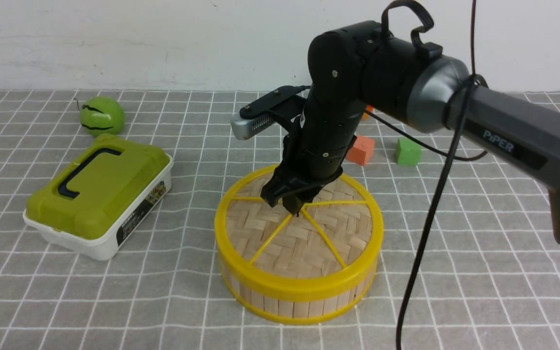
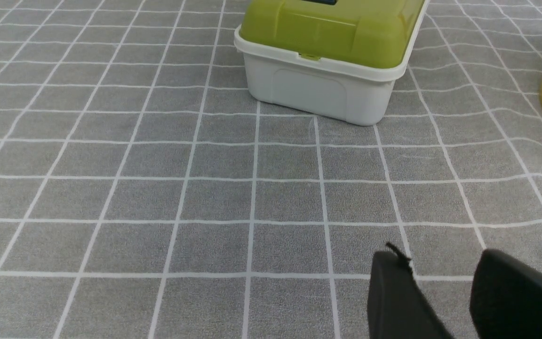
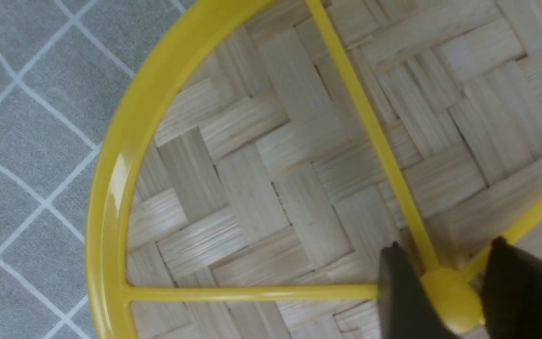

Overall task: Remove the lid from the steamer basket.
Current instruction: Use the right arm to lift the lid of the steamer, then use the right arm to place the steamer lid on the table

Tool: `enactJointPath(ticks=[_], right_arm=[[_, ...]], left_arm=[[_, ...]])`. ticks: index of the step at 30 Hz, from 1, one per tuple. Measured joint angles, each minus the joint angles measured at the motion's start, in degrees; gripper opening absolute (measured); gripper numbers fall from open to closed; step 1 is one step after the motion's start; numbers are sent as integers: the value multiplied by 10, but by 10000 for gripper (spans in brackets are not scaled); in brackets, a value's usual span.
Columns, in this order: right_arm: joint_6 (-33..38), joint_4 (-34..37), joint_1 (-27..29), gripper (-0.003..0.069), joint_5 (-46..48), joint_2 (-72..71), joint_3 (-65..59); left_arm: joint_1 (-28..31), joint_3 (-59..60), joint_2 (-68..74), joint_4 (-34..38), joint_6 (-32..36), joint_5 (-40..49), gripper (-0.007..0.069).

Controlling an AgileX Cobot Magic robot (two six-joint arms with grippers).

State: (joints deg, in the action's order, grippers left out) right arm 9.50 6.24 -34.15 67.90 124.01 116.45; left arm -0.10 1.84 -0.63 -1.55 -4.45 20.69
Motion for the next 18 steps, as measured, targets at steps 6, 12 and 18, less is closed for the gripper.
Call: enactJointPath(ticks=[6,12,18], right_arm=[[0,0,0,80,9,1,15],[-1,-6,0,80,38,11,106],[-1,-47,-1,80,38,-54,136]], left_arm=[[0,0,0,0,0,0,239],[0,0,0,0,0,0,239],[0,0,0,0,0,0,239]])
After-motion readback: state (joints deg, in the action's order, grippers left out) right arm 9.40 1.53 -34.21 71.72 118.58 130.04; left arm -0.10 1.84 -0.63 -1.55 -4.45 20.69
